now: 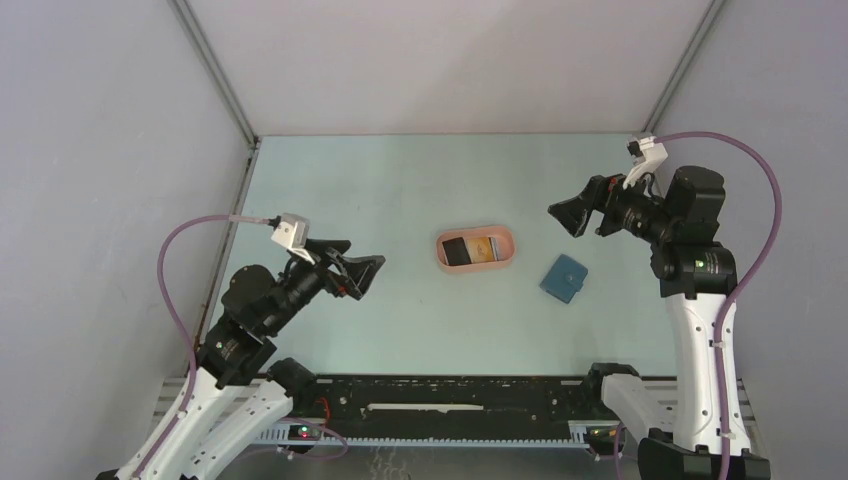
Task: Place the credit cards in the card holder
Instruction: Pick up the card holder from the center of the board.
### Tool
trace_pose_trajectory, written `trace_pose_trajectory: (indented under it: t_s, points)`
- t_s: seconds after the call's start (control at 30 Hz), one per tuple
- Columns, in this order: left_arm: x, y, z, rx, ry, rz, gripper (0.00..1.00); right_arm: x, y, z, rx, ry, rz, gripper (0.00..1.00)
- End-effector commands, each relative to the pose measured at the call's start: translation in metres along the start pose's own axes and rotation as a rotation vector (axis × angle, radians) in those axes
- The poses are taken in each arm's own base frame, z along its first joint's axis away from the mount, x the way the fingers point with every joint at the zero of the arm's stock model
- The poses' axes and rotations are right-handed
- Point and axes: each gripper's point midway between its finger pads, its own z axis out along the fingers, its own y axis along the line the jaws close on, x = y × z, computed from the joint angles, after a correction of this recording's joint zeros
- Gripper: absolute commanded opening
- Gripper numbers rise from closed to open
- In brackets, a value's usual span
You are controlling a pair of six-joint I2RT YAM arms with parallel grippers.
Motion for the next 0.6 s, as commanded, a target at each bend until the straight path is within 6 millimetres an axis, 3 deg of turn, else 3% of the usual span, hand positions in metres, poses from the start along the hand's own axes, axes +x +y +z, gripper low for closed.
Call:
trace_pose_trajectory:
  t_s: [0.0,0.27,0.43,0.57]
  points:
    - [-0.008,-0.006,0.004,0.034,-0.035,0.007,1.0,-0.012,-0.001,-0.003,0.018,-0.041,-0.036,1.0]
    - [0.007,-0.011,0.02,0.091,-0.031,-0.046,1.0,0.008,-0.009,0.009,-0.029,0.016,-0.122,1.0]
    - [0.019,-0.012,0.037,0.132,-0.048,-0.111,1.0,0.065,-0.005,0.022,-0.267,0.184,-0.263,1.0]
    - [0.046,-0.012,0.054,0.173,-0.007,-0.217,0.98,0.114,-0.05,0.045,-0.132,0.413,-0.241,1.0]
